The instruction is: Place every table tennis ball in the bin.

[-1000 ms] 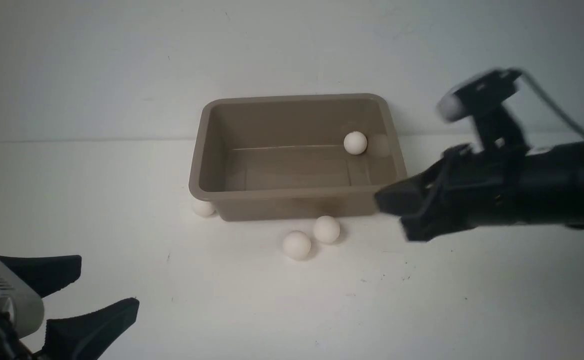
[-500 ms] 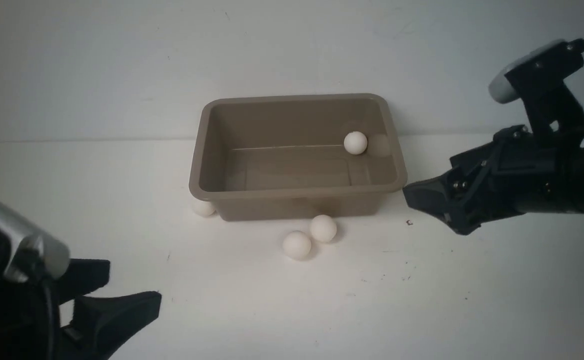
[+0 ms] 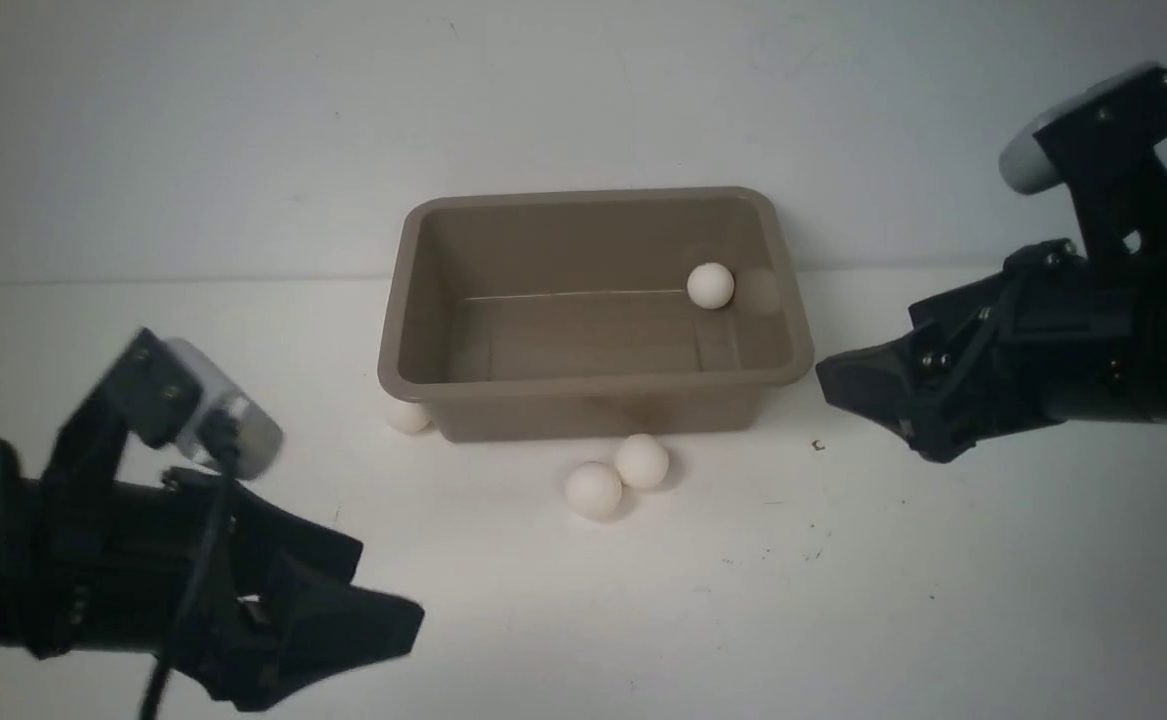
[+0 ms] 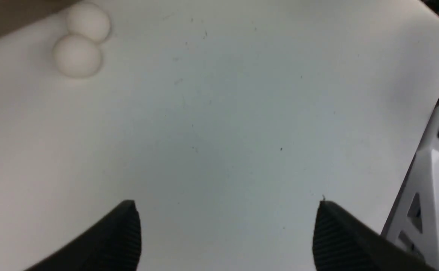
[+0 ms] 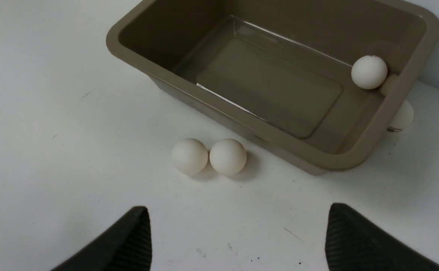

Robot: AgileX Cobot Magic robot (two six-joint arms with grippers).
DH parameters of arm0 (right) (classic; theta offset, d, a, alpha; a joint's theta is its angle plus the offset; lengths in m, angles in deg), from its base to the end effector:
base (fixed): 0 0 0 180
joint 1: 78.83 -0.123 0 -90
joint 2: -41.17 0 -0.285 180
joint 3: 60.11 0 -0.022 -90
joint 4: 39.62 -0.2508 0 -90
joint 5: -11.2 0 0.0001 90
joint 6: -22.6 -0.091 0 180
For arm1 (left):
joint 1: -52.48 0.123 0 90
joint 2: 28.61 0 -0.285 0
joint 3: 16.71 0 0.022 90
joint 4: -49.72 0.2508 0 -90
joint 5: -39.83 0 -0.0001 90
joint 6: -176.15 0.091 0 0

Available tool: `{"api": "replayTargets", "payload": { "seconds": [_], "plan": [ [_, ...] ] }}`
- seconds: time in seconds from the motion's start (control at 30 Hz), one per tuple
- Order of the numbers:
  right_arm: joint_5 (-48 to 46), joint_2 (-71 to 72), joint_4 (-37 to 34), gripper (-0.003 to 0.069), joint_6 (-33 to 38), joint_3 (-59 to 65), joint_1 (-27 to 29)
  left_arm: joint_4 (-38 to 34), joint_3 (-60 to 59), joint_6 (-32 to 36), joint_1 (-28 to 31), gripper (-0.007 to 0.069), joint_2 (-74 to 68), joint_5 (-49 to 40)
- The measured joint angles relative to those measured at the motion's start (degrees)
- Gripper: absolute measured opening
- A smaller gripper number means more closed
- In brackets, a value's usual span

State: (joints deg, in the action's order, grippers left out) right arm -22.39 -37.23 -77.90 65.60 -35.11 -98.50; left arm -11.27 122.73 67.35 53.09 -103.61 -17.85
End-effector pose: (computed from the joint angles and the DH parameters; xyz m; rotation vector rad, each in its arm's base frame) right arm 0.2308 0.1157 0.3094 -0.7532 2.1525 0.4905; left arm 0.1904 -0.0653 0.2553 0.7866 2.2385 -0.8751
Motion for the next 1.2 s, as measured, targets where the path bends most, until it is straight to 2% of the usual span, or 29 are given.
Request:
{"api": "replayTargets", "payload": {
  "seconds": [0.07, 0.13, 0.2, 0.23, 0.33, 0.4, 0.73, 0.87, 1.03, 1.2],
  "plan": [
    [-0.5, 0.0, -0.1, 0.0558, 0.0, 0.0, 0.0, 3.3, 0.0, -2.0, -2.9, 0.0552, -1.1, 2.4],
    [-0.5, 0.0, -0.9, 0.0558, 0.1, 0.0, 0.0, 9.1, 0.0, -7.1, -9.2, 0.0543, -2.4, 9.3],
    [-0.5, 0.0, -1.2, 0.0558, 0.1, 0.0, 0.0, 11.3, 0.0, -9.4, -11.7, 0.0535, -2.7, 12.9],
    [-0.5, 0.0, -1.6, 0.0558, 0.1, 0.0, 0.0, 13.6, 0.0, -12.8, -14.8, 0.0524, -3.3, 17.9],
    [-0.6, 0.0, -1.9, 0.0558, 0.2, 0.0, 0.0, 15.1, 0.4, -18.6, -18.6, 0.051, -5.7, 27.7],
    [-0.6, 0.0, -2.0, 0.0558, 0.2, 0.0, 0.0, 15.1, 1.7, -19.5, -19.0, 0.051, -8.5, 29.9],
    [-0.5, 0.0, -2.2, 0.0558, 0.2, 0.0, 0.0, 13.2, 10.1, -13.6, -21.0, 0.05, -20.5, 30.4],
    [-0.8, 0.0, -2.2, 0.0556, 0.2, 0.0, 0.0, 6.8, 15.0, -7.8, -21.2, 0.0499, -26.0, 30.6],
    [-0.7, 0.0, -2.2, 0.0556, 0.4, 0.0, 0.0, 0.8, 16.8, -3.7, -21.2, 0.0499, -29.7, 30.6],
    [-0.6, 0.0, -2.2, 0.0535, 1.5, 0.0, 0.0, -1.2, 17.0, -1.9, -21.5, 0.0499, -33.2, 31.0]
  ]
}}
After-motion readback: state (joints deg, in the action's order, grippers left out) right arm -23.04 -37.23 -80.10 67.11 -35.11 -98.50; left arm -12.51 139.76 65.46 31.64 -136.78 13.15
